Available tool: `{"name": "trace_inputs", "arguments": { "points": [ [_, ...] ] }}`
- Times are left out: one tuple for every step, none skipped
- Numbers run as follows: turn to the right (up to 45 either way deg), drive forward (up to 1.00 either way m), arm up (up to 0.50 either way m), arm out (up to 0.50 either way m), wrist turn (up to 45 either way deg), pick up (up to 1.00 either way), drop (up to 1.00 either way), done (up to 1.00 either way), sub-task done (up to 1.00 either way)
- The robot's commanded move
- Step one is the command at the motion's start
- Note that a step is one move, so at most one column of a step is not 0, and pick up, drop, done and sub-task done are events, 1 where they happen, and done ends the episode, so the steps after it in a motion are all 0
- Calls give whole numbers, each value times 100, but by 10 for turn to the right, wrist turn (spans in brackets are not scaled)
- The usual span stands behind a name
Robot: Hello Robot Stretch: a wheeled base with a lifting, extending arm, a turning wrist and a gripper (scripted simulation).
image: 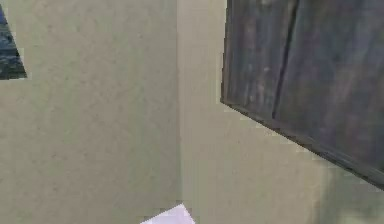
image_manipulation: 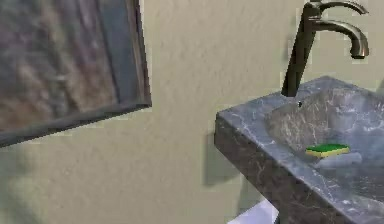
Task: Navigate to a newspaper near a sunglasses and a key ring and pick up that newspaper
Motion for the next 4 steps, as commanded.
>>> {"name": "trace_inputs", "arguments": {
  "points": [
    [-450,0,0,0,0,0,0,0,0],
    [-450,0,0,0,0,0,0,0,0],
    [-180,0,0,0,0,0,0,0,0],
    [0,5,0,0,0,0,0,0,0]
  ]
}}
